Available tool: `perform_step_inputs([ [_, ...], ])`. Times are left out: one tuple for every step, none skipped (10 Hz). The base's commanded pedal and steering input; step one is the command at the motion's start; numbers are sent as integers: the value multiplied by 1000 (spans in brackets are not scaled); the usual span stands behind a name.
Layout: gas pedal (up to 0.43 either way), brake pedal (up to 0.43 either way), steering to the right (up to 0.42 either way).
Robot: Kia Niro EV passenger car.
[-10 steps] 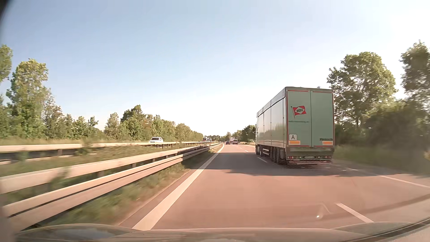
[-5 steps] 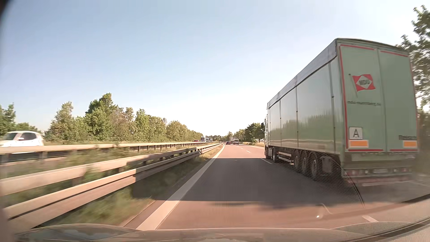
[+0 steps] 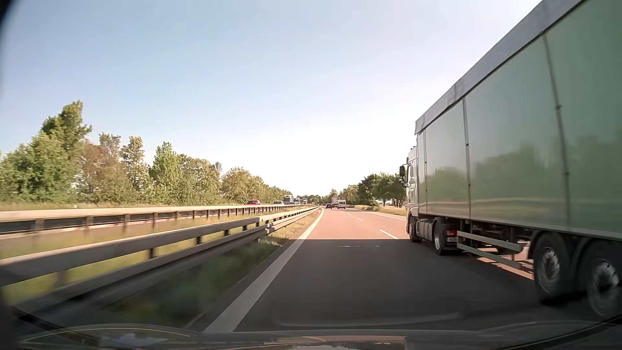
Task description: Follow the waypoints while adhering to traffic rules and regulations
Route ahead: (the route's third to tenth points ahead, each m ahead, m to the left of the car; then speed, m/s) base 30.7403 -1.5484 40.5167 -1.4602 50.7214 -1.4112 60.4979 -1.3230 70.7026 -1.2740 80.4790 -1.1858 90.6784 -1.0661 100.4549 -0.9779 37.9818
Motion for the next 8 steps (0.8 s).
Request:
perform_step_inputs([
  [287,12,0],
  [287,12,0],
  [287,12,0],
  [287,12,0],
  [287,12,0],
  [287,12,0],
  [299,12,0],
  [299,12,0],
])
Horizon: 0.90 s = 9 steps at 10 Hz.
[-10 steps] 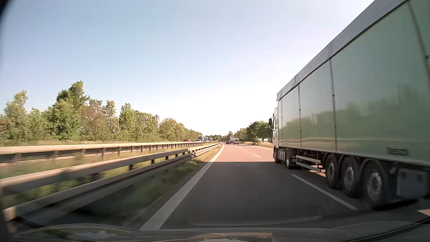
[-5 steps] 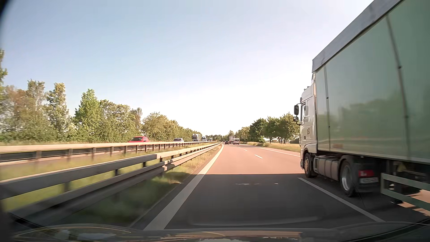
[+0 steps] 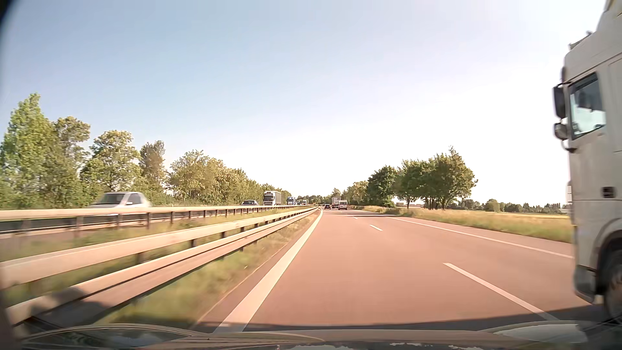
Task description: Follow the waypoints while adhering to traffic rules and regulations
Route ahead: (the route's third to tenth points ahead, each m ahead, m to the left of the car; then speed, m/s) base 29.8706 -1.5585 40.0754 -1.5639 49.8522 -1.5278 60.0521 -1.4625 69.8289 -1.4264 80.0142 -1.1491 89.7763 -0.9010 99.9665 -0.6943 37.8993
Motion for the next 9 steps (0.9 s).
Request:
perform_step_inputs([
  [299,12,0],
  [299,12,0],
  [299,12,0],
  [299,18,0],
  [299,12,1],
  [299,12,1],
  [299,12,1],
  [299,12,0],
  [299,12,0],
])
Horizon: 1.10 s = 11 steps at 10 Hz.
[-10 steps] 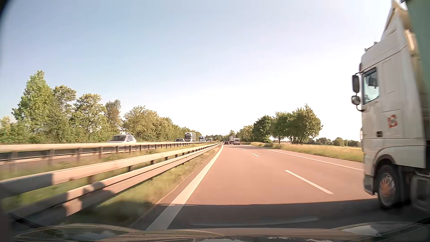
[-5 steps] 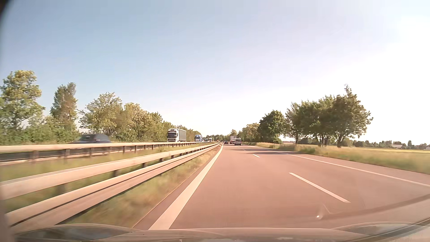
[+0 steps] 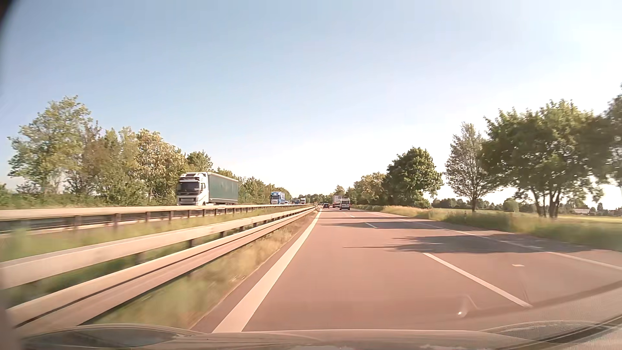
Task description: Follow the waypoints while adhering to traffic rules and regulations
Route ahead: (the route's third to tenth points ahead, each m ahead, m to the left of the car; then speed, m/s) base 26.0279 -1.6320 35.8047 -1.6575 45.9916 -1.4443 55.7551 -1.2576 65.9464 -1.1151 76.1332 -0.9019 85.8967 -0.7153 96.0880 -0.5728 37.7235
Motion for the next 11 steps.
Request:
perform_step_inputs([
  [299,12,0],
  [299,12,-1],
  [299,12,0],
  [299,12,0],
  [299,12,0],
  [299,12,0],
  [299,12,-1],
  [299,12,-1],
  [299,12,-1],
  [299,12,-1],
  [311,12,-1],
])
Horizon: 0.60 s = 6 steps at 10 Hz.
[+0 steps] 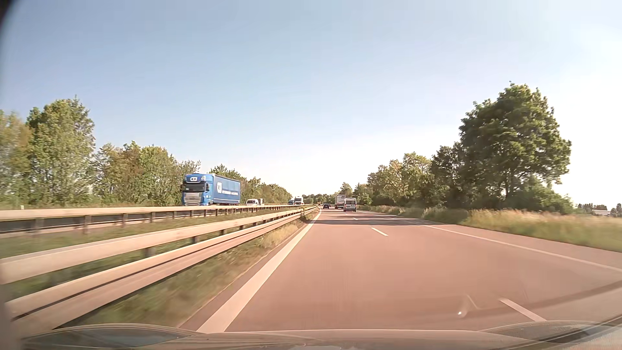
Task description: Follow the waypoints while adhering to traffic rules and regulations
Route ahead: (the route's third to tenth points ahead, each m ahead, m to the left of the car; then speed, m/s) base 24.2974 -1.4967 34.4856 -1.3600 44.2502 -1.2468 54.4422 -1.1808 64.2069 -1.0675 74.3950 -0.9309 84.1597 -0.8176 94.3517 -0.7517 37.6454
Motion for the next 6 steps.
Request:
perform_step_inputs([
  [339,12,-1],
  [350,12,-1],
  [358,12,-1],
  [358,12,-1],
  [358,12,0],
  [358,6,0],
])
